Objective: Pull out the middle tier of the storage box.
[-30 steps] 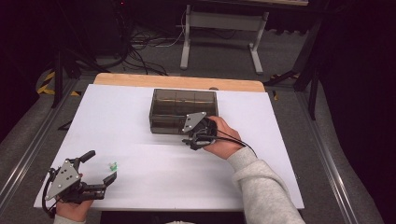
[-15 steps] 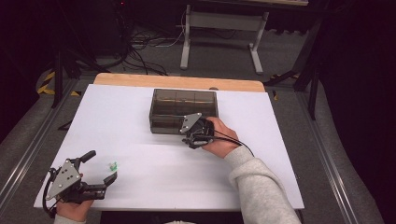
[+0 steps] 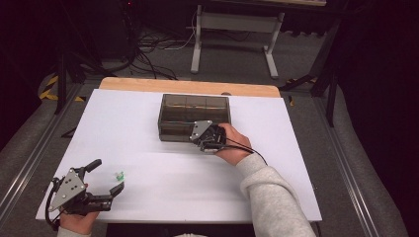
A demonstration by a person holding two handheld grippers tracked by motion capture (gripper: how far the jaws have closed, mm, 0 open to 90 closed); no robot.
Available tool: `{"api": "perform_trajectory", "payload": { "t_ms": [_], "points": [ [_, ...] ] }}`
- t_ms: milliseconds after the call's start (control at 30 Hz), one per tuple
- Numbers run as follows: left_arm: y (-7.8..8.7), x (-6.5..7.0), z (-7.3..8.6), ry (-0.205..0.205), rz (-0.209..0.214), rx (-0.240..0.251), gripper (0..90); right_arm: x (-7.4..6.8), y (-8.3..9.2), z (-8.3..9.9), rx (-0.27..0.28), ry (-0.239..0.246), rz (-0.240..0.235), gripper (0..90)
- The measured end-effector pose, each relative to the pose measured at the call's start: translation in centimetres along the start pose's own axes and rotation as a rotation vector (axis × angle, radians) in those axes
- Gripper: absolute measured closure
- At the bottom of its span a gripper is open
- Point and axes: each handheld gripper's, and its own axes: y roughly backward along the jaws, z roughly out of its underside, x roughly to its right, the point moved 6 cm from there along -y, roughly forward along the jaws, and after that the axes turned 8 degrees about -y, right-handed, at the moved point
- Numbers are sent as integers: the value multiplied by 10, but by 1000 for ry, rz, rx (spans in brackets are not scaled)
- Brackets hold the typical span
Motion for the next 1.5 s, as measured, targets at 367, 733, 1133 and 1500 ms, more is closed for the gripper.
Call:
{"api": "perform_trajectory", "payload": {
  "t_ms": [367, 733, 1133, 1500],
  "points": [
    [0, 0, 0, -3, 1, 0, 16, -1, 1, 0, 0, 8, 3, 670],
    [0, 0, 0, -1, -2, 1, 16, -8, 8, -1, -8, 28, -22, 682],
    [1, 0, 0, -2, -1, 0, 16, -19, 20, 0, -9, 40, -62, 691],
    [1, 0, 0, -2, -3, 0, 16, -28, 28, 1, -7, 45, -77, 693]
  ]
}}
